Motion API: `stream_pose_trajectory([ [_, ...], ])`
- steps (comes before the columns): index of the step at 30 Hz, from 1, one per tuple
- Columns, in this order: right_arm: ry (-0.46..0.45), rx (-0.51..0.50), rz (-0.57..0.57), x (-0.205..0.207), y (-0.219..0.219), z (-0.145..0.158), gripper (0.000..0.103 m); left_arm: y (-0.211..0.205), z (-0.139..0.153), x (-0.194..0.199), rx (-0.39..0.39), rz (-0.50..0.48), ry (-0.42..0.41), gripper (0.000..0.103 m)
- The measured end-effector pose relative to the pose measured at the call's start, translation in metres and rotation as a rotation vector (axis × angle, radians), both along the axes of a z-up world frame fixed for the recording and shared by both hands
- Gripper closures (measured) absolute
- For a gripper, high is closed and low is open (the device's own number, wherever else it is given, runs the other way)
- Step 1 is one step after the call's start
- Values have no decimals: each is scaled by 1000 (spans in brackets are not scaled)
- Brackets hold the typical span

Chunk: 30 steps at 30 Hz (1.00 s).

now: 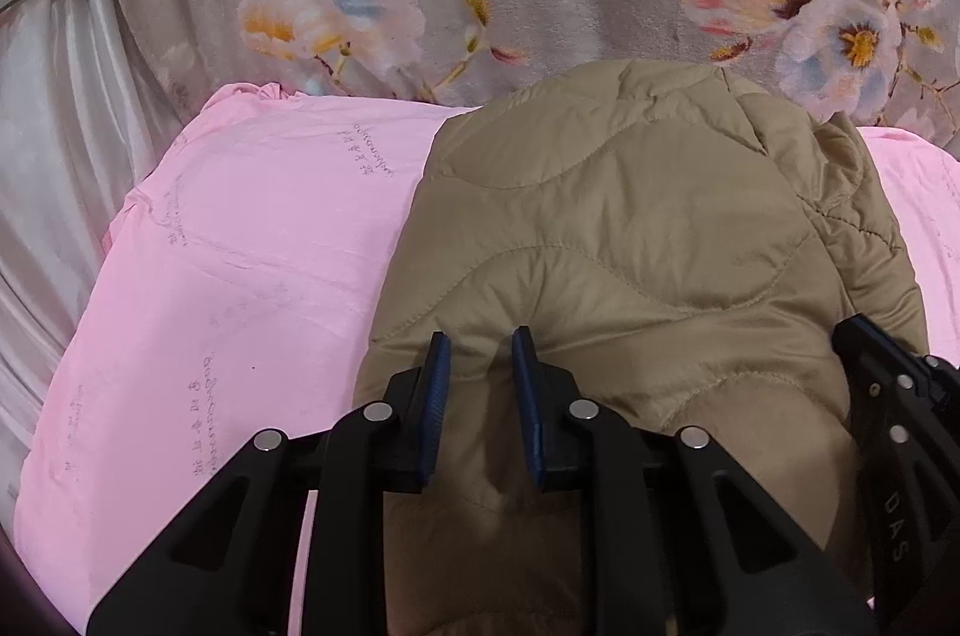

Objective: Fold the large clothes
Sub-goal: 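Grasp the jacket bundle with both grippers and fold it over once more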

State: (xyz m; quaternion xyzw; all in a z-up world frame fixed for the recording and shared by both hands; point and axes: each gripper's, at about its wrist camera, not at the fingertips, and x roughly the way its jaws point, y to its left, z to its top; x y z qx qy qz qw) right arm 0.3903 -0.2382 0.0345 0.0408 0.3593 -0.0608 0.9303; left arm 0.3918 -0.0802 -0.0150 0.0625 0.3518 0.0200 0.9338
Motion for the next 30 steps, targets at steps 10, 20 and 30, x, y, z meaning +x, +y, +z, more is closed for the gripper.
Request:
stream_pose_trajectory([
  [10, -32, 4, 3, 8, 1, -26, 103, -6, -20, 6, 30, 23, -66, 85],
  [20, -52, 20, 12, 9, -1, -32, 103, -9, -27, 7, 51, 26, -104, 86],
  [30, -55, 29, 24, 10, -2, -31, 103, -12, -31, 5, 74, 34, -130, 86],
])
